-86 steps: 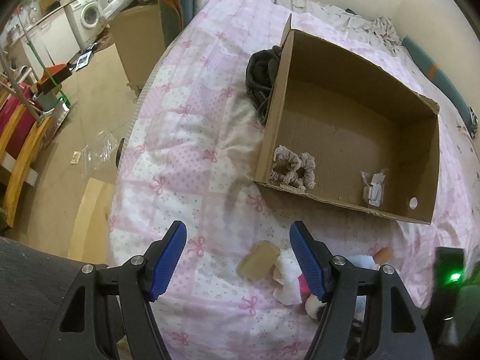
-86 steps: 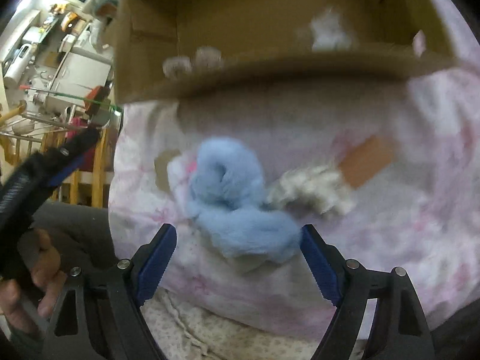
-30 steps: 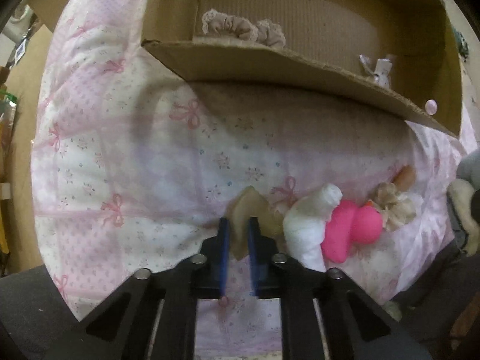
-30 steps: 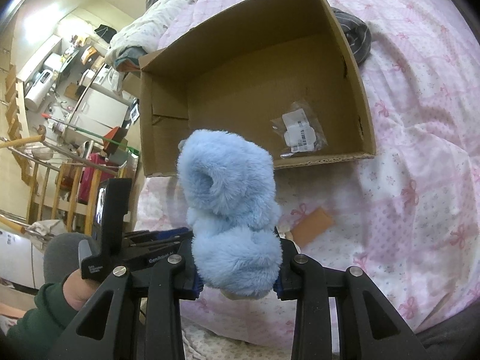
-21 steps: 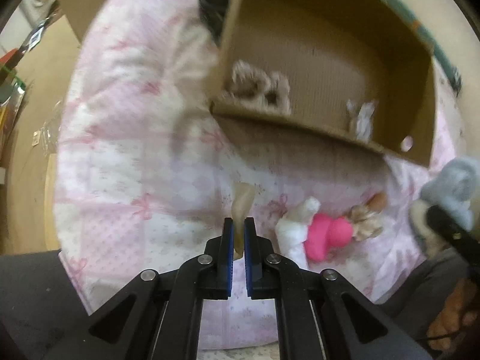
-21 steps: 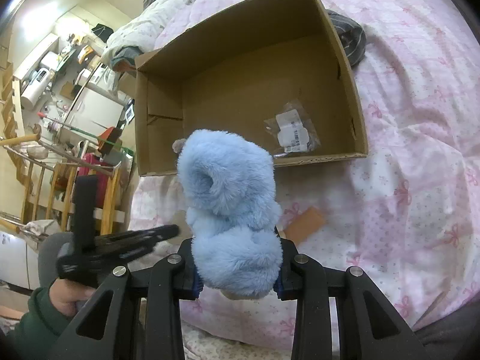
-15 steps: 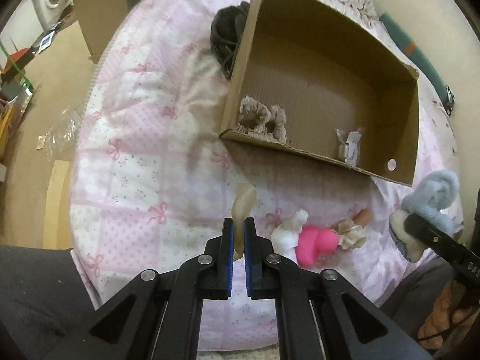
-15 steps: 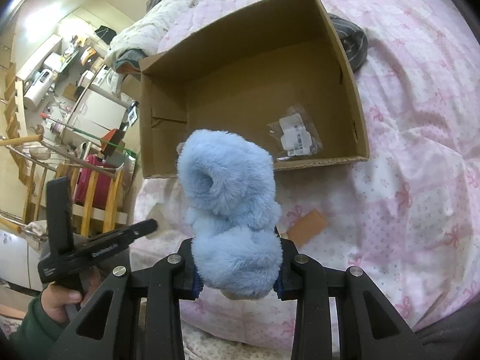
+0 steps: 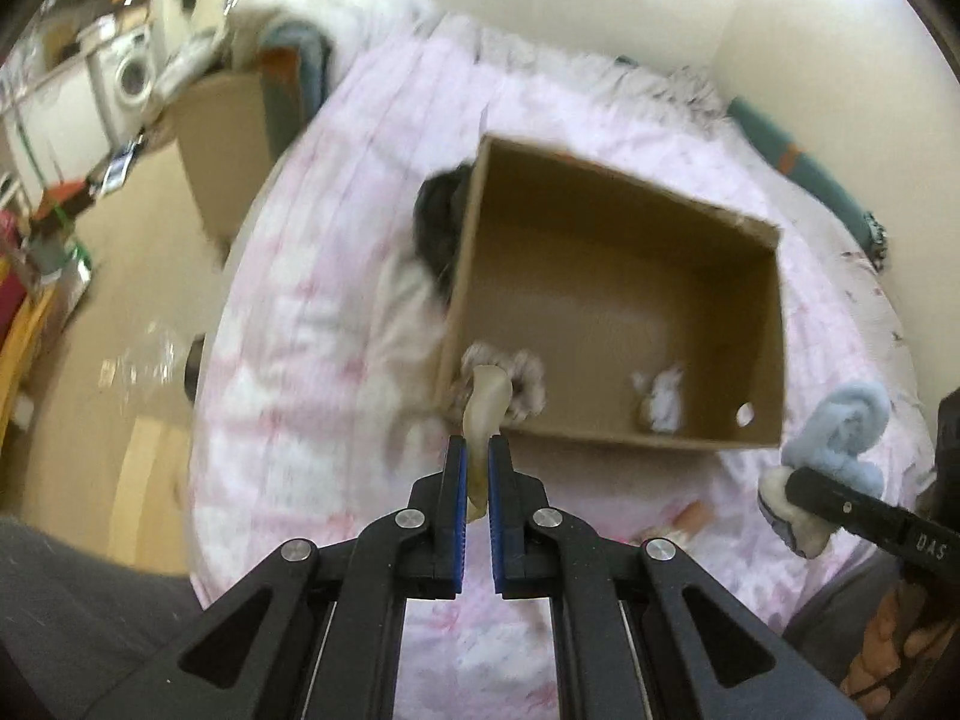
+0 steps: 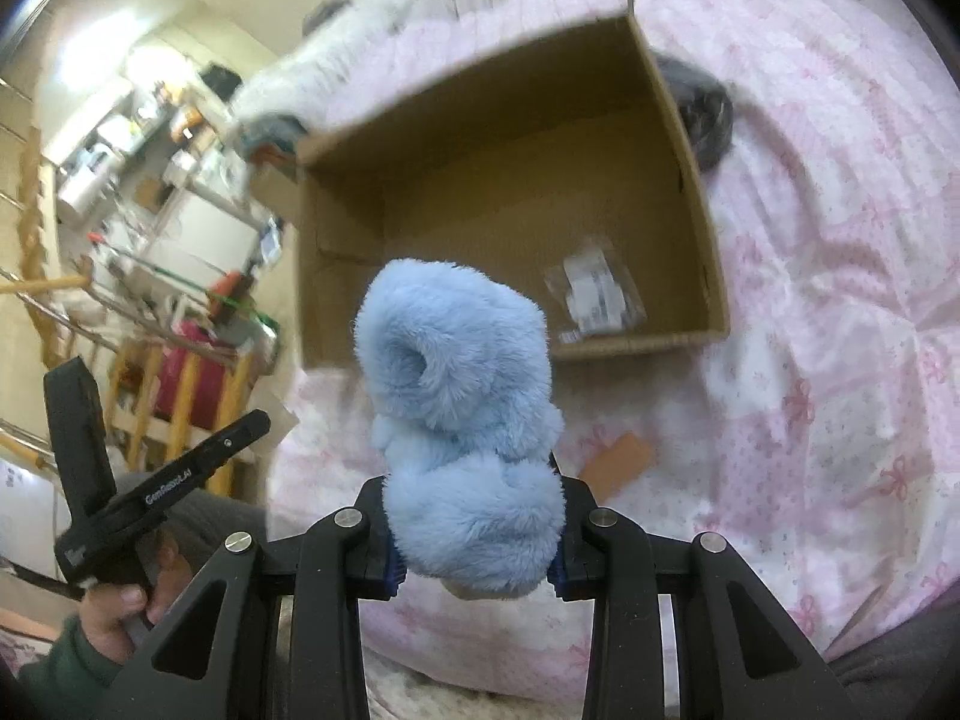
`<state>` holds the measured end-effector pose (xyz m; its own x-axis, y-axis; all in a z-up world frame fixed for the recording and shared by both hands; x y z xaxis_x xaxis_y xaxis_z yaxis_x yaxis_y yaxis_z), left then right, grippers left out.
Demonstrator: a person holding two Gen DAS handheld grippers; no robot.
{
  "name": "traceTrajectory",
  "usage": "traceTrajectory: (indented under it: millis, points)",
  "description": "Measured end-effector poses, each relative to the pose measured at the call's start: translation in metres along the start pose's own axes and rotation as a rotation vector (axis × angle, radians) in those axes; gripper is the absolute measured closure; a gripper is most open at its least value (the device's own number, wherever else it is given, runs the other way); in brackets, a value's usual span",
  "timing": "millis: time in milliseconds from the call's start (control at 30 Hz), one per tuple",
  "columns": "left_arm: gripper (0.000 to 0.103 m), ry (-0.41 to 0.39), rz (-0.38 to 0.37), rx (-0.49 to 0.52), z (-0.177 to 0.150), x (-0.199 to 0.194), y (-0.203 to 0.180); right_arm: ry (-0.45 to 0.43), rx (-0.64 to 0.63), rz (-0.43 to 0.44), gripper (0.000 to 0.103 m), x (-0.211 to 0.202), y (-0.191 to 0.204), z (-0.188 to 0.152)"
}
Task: Organize soft objects
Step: 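Lower the blue sock bundle into the box and open the right tool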
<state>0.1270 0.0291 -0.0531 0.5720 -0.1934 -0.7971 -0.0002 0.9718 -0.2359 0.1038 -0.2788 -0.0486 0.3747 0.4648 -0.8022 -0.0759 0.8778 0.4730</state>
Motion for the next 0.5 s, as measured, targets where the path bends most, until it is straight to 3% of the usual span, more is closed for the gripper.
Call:
traceTrajectory:
  millis: [200,500]
  points:
    - [0.097,-0.033,-0.048,0.04,0.032,-0.004,-0.022,-0.089,0.011,0.052,0.067,-0.028,0.003,0.02]
    - [0.097,-0.052,0.011,0.113,0.078,0.035,-0.028,-0.141,-0.025,0.015,0.067,-0.024,0.001,0.07]
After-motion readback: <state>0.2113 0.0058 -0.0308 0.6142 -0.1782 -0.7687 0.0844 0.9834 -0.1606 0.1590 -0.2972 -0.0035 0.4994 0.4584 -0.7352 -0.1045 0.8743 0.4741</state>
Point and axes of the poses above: each gripper's, at about its wrist camera, not at the fingertips, and x roughly the way its jaws point, y to its left, z to its top, the point moved 7 cm from there along x, roughly the way its jaws point, and after that the axes turned 5 degrees about -z, right-handed, at the moved point
